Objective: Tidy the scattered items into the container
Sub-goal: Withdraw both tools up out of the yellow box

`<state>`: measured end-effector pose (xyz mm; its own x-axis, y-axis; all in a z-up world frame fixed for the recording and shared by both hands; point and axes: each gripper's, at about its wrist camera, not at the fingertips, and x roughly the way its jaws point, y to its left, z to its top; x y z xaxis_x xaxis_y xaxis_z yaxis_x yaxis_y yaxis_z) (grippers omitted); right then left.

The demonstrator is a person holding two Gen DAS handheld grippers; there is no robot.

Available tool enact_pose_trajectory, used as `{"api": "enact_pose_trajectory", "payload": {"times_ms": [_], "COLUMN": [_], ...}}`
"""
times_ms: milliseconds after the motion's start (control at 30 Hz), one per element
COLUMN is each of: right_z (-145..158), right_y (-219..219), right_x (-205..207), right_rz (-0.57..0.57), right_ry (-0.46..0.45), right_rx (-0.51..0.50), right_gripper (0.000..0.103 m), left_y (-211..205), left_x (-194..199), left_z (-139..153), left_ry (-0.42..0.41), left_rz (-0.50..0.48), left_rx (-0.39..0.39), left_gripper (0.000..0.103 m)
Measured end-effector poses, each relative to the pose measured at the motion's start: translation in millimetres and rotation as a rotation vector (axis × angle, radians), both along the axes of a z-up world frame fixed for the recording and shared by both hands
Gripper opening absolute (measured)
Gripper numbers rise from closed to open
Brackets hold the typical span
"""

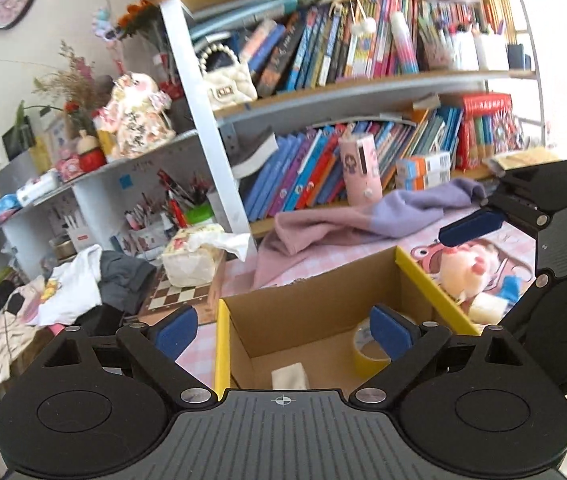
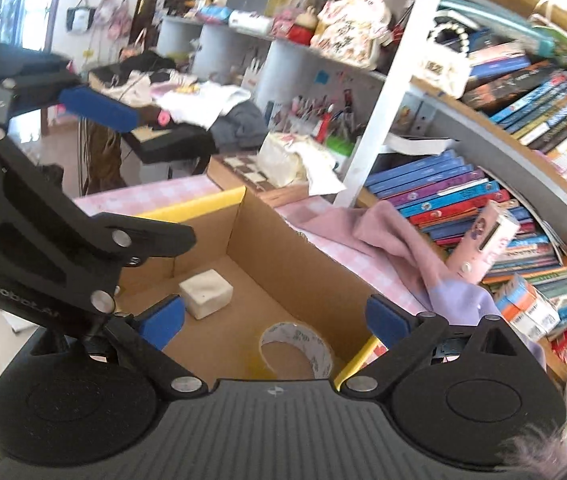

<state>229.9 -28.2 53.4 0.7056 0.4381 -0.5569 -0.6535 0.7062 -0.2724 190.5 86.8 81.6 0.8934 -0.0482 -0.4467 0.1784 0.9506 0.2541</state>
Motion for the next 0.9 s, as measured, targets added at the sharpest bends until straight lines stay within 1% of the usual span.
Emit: {"api": "enact_pose_trajectory", "payload": {"times_ms": [133,333,400,500,567,767,900], "right_z": [7,14,12,5,1,-9,-14], "right_y": [-11,-33,-39,-46,-49,-62,-66], "right_x": [-25,-64,-79,-100,-111,-136,-149], "right_rz": [-0.037,-0.116,-0.136,-0.150,-0.169,-0.247,-0.295], "right_ry": [-0.031,-0.017,-0.051,-0.104,-0.118,-0.090,-0.090], "right_rx": [0.042,0.155,0.176,0.161,0.141,0.176,0.187], "right_gripper": [0.098,0.099,0.100,0.100,0.100,0.100,0.099], "left_y": [2,6,7,10,10,8,7], "left_x": [-32,-74,-86,-103,-112,-138,-150], "left_z": [9,9,8,4,1,-11,-20], "left_ry": [-0.037,-0.070,-0.068,-0.066,-0.067,-0.062,-0.044], "left_rz": [0.020,0.070,0.089,0.116,0.130,0.146,0.159], "left_rx": [-0.015,-0.058,-0.074,-0.091,-0.097,-0.098,-0.138], "left_gripper": [0.097,0.100,0.100,0.100,0.100,0.100,0.100]}}
